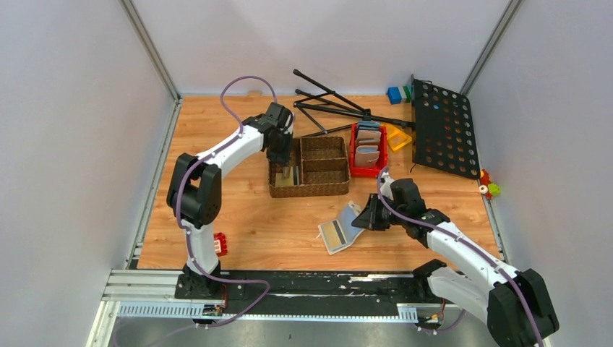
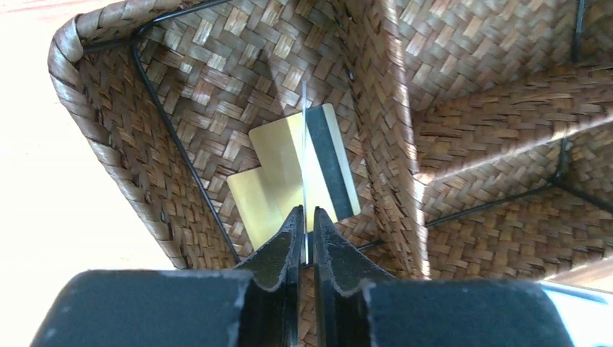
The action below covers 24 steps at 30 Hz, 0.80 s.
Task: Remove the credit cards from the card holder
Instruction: Place the credit card in the storage box.
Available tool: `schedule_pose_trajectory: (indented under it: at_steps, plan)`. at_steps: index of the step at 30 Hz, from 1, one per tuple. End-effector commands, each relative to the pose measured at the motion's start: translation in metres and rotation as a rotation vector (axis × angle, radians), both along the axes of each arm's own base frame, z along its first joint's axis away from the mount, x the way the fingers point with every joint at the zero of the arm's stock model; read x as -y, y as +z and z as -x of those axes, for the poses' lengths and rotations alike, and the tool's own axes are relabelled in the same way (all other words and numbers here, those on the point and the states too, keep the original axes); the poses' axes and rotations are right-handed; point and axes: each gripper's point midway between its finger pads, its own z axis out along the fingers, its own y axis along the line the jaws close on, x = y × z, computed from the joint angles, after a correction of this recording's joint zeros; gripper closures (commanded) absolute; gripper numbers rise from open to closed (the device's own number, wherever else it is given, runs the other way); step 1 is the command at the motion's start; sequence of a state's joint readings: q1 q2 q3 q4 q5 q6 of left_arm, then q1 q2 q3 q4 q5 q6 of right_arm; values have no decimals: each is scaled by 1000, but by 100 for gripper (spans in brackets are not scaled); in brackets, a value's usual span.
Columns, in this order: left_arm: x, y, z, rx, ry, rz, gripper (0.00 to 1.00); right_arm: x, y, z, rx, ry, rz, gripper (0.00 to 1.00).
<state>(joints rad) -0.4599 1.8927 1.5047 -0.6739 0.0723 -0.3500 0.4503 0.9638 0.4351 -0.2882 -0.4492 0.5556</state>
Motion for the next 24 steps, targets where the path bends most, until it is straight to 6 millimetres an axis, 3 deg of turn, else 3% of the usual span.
schedule_pose_trajectory:
  at_steps: [1,3,5,11,16,18,20,23,24]
  plan:
    - [-21,14,-13,37,35,-113,77,-5,13,-6,69,18,-44,100]
    - [-30,22,-14,57,57,-150,63,-5,13,-6,72,18,-44,100]
    - [-34,30,-12,74,63,-160,55,-5,14,-6,74,19,-43,100]
    - [-31,67,11,130,32,-66,49,-11,25,-10,105,32,-77,100]
    - [-13,94,55,171,-44,156,43,-22,54,-10,163,46,-191,100]
    - [-7,92,80,169,-66,261,38,-25,67,-9,187,49,-240,100]
    - [0,98,101,186,-74,375,24,-29,82,-8,202,51,-289,100]
    - [13,111,126,212,-104,561,18,-34,108,-8,235,60,-357,100]
    - [18,119,135,219,-115,636,8,-35,117,-8,240,57,-379,100]
